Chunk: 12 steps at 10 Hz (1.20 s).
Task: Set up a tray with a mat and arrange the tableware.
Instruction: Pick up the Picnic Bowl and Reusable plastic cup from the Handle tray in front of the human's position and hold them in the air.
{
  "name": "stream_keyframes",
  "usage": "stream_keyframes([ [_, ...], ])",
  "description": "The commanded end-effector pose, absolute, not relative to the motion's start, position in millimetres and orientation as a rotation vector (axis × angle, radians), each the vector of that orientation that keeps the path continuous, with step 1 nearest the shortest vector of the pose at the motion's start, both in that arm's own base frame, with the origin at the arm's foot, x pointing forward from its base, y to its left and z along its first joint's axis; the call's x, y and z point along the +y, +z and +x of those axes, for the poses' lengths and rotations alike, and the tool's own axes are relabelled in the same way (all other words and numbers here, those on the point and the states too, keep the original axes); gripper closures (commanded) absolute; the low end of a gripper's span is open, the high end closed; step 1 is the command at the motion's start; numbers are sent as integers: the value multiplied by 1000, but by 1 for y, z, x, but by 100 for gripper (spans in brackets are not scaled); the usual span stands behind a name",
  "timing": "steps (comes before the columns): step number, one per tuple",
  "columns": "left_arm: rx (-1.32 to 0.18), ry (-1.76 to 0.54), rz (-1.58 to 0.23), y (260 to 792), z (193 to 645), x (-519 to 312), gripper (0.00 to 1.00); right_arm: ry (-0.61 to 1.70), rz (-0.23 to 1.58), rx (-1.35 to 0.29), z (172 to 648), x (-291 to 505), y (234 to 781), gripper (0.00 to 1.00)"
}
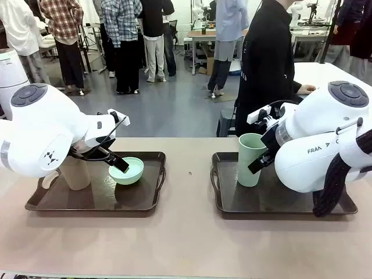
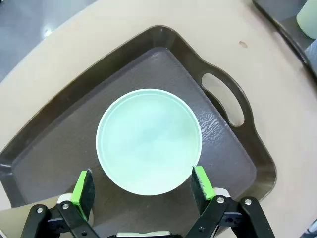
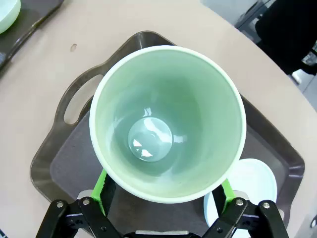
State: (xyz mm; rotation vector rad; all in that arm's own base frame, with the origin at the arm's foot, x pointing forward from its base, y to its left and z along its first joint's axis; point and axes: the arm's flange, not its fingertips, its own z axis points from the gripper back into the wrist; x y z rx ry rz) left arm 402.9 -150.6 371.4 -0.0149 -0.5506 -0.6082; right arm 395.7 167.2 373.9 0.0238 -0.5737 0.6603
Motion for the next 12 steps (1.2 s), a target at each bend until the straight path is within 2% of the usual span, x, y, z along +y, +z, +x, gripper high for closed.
stream_keyframes([
  [1,-551,-608,-15,371,403,-151,0,660,24,-574,396,167,374,0],
  [12,-551,-613,-13,371,402,-152,0,660,23,-574,396,167,374,0],
])
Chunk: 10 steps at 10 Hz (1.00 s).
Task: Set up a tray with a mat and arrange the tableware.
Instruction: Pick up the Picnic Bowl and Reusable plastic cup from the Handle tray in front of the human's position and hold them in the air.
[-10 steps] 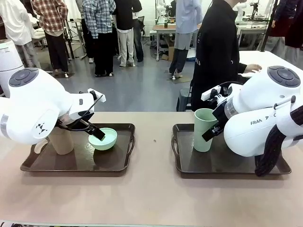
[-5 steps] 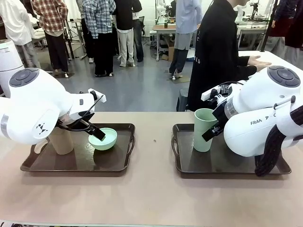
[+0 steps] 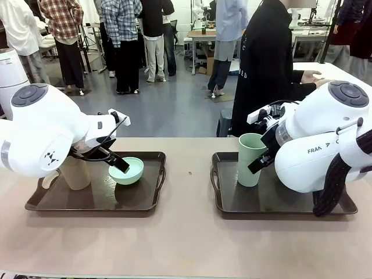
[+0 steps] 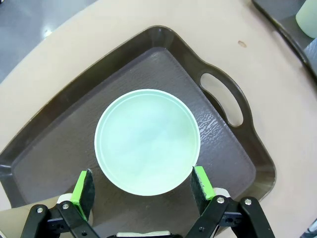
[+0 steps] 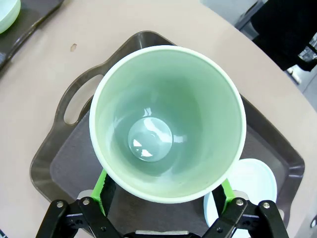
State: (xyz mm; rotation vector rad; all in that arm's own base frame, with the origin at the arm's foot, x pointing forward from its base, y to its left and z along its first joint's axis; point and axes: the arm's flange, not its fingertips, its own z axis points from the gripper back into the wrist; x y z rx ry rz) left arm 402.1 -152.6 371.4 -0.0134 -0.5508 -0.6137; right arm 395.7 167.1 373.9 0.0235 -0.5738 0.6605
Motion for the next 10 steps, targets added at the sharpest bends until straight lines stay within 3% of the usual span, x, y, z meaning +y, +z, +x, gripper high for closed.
stream_keyframes([
  [1,-452,-553,-73,365,392,-137,0,554,-42,-513,382,163,375,0],
  [3,-395,-524,-205,437,309,-103,0,465,-133,-448,288,154,412,0],
  [5,-404,-514,-211,484,246,-65,0,268,-92,-330,213,120,429,0],
  [6,-413,-387,-99,496,237,-66,0,148,-113,-272,204,117,426,0],
  [7,-385,-540,-208,480,340,-118,0,371,-149,-389,334,157,450,0],
  [9,-385,-540,-208,480,340,-118,0,371,-149,-389,334,157,450,0],
  [10,-396,-493,-182,517,307,-95,0,300,-154,-349,301,157,473,0],
])
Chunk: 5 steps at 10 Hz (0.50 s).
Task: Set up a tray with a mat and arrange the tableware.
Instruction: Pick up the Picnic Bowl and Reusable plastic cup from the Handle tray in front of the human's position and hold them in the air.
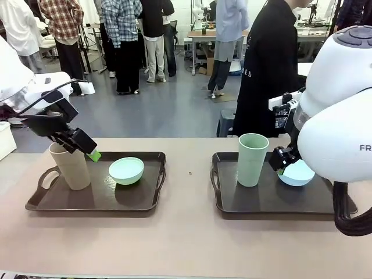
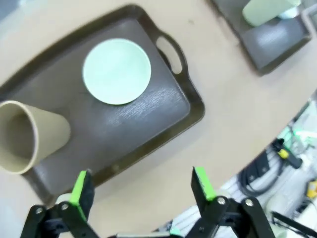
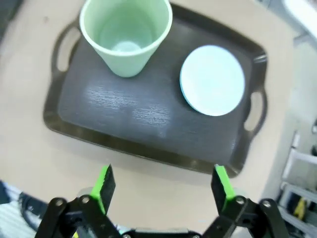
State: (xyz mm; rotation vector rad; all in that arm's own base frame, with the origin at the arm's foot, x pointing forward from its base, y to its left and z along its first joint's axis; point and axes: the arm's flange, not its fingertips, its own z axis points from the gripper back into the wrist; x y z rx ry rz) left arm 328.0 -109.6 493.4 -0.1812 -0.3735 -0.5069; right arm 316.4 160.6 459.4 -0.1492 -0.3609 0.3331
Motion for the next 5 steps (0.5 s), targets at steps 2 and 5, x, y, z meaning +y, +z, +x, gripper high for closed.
stream_keyframes([
  [2,-448,-271,-672,529,345,-19,0,195,701,-325,328,53,552,0],
  [5,-352,23,-1159,502,367,91,0,-285,1211,-506,308,-124,543,0],
])
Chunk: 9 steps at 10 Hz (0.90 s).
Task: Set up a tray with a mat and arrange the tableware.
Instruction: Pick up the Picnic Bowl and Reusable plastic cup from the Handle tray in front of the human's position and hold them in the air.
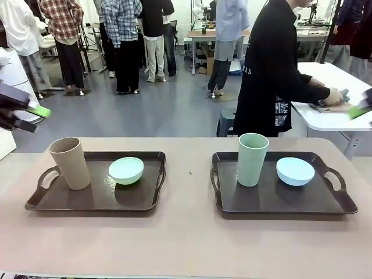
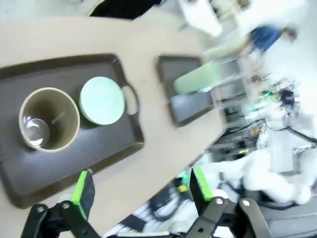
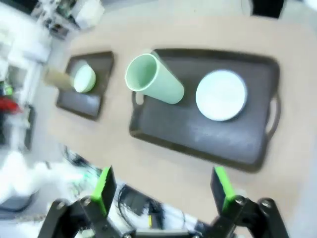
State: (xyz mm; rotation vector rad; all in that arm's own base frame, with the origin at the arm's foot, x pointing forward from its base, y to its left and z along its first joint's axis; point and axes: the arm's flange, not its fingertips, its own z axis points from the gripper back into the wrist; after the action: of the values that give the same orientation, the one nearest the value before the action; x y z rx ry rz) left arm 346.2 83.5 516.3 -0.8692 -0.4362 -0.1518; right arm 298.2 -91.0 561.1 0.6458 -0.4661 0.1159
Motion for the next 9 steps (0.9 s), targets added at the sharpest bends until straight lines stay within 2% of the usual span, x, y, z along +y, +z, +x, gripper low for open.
stream_keyframes([
  [1,-447,-231,-710,528,345,40,0,204,490,-444,315,-21,559,0],
  [2,-447,-231,-710,528,345,40,0,204,490,-444,315,-21,559,0],
  [3,-436,-151,-876,512,347,93,0,117,662,-476,292,-111,558,0],
  [4,-512,-57,-1255,538,348,92,0,109,1182,-353,300,-112,563,0],
  [5,-554,165,-1644,563,347,121,0,-16,1589,-378,313,-153,565,0],
  [6,-537,291,-1752,568,342,142,0,-148,1826,-392,316,-185,554,0],
  [7,-478,388,-1804,565,342,158,0,-264,1913,-391,315,-202,540,0],
  [8,-402,409,-1733,560,342,167,0,-350,1910,-357,314,-208,529,0],
  [9,-502,68,-1427,574,330,146,0,10,1253,-482,294,-185,552,0],
])
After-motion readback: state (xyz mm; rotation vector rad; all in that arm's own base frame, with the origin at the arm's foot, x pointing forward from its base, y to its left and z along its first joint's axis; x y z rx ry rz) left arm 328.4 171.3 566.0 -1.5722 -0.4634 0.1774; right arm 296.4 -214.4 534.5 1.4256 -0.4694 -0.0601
